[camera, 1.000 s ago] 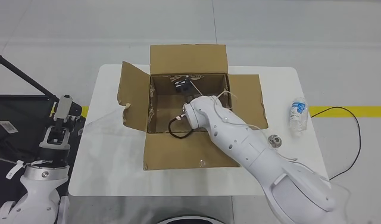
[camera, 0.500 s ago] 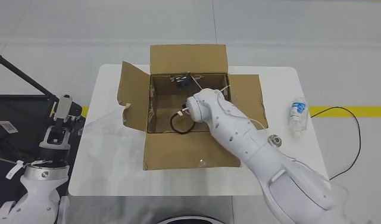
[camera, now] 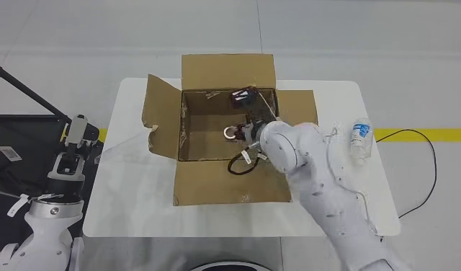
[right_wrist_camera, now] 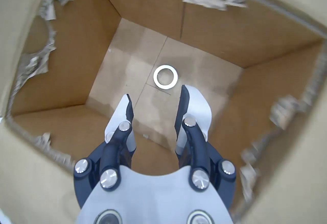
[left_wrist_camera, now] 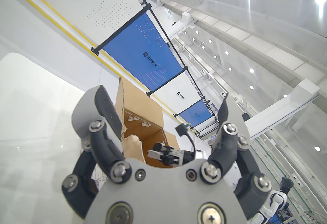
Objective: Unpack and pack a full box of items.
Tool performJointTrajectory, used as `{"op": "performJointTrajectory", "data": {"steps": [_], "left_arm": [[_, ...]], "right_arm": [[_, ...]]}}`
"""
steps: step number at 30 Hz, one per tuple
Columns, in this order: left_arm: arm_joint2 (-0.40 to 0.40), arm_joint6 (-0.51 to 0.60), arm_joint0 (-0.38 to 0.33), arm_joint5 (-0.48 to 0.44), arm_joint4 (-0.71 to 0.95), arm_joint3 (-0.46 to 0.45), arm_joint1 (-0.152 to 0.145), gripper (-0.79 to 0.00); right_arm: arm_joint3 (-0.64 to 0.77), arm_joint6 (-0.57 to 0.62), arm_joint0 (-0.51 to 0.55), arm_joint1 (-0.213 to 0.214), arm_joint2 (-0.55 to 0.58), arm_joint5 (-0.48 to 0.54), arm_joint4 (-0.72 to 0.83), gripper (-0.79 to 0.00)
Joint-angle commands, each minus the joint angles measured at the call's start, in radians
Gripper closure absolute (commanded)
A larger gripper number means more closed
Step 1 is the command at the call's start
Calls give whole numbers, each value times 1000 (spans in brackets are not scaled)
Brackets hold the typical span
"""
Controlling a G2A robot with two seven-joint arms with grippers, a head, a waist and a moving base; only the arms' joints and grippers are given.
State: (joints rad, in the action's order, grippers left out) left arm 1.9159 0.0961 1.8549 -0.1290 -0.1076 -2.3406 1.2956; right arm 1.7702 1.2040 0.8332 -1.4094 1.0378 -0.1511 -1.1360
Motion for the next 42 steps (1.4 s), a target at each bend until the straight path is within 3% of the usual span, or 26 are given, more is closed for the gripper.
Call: {"op": "performJointTrajectory", "data": {"steps": [1, 4, 6, 7, 11, 16, 23, 28, 33, 42], "left_arm": [[0, 0, 0, 0, 0, 0, 0, -785], [0, 0, 0, 0, 0, 0, 0, -785], [0, 0, 0, 0, 0, 0, 0, -785], [0, 0, 0, 0, 0, 0, 0, -785], [0, 0, 0, 0, 0, 0, 0, -785], [0, 0, 0, 0, 0, 0, 0, -785], [0, 0, 0, 0, 0, 0, 0, -785], [0, 0, 0, 0, 0, 0, 0, -785], [0, 0, 0, 0, 0, 0, 0, -785], [0, 0, 0, 0, 0, 0, 0, -785]], "right_arm": [[167, 14, 86, 20, 108, 18, -36, -468], [304, 29, 173, 44, 269, 49, -72, -489], [358, 27, 219, 57, 390, 56, -99, -566], [374, 29, 237, 62, 449, 58, -88, -566], [348, 61, 277, 82, 666, 107, -56, -588], [268, 113, 325, 102, 795, 205, -46, -588], [183, 108, 426, 115, 822, 284, -51, -591], [135, 86, 465, 119, 744, 331, -87, -557], [107, 56, 470, 119, 658, 302, -159, -533], [14, 98, 408, 122, 606, 241, -171, -363]]}}
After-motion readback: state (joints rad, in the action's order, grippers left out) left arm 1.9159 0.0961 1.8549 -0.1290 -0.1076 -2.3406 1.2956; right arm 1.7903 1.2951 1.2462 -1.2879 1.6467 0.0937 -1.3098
